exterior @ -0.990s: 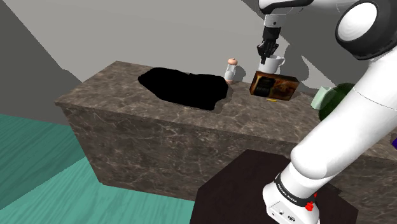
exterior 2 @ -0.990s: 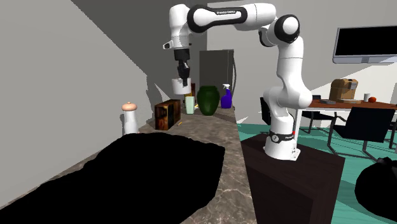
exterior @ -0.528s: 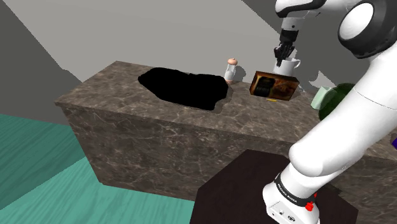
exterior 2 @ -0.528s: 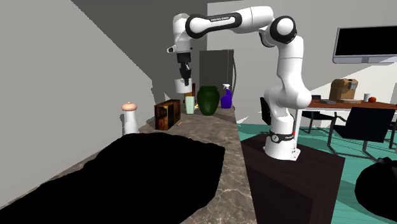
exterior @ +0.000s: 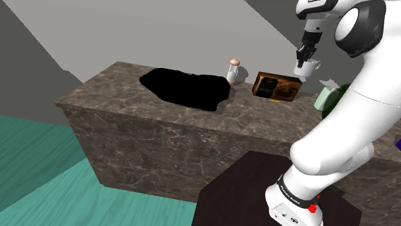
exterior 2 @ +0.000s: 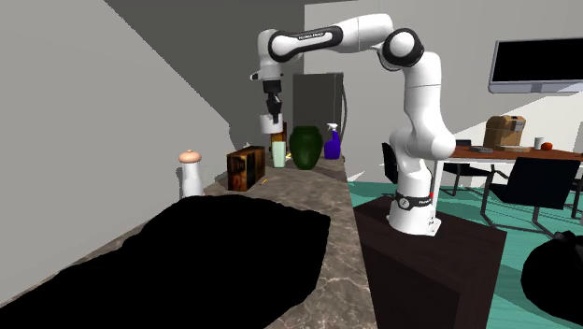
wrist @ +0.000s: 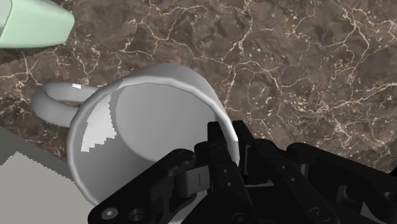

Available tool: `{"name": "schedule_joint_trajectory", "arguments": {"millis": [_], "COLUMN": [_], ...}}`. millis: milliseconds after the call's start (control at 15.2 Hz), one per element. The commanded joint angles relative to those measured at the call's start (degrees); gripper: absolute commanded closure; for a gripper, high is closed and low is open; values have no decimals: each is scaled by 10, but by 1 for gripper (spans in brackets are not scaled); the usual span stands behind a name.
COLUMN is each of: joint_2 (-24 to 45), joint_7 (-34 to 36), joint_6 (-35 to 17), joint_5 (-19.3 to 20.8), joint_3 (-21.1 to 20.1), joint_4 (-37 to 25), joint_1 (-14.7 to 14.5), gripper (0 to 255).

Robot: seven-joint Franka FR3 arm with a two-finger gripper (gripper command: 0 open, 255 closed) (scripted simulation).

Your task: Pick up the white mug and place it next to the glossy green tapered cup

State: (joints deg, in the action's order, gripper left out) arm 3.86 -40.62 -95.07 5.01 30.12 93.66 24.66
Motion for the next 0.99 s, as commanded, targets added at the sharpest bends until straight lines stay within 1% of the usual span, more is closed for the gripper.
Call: {"name": "schedule_joint_trajectory", "arguments": {"millis": [0,330,462,528,924], "joint_2": [16,73,102,121,114], "joint_7": [-31,-111,-143,-164,-158], "joint_6": [-3,2,7,11,-37], "joint_5": [-8,-41,-58,-71,-66], "joint_3": [13,42,51,56,54], "joint_4": [-14,-75,-106,-129,-74], "joint_1": [16,68,93,111,105], "gripper": [255,255,255,255,255]}}
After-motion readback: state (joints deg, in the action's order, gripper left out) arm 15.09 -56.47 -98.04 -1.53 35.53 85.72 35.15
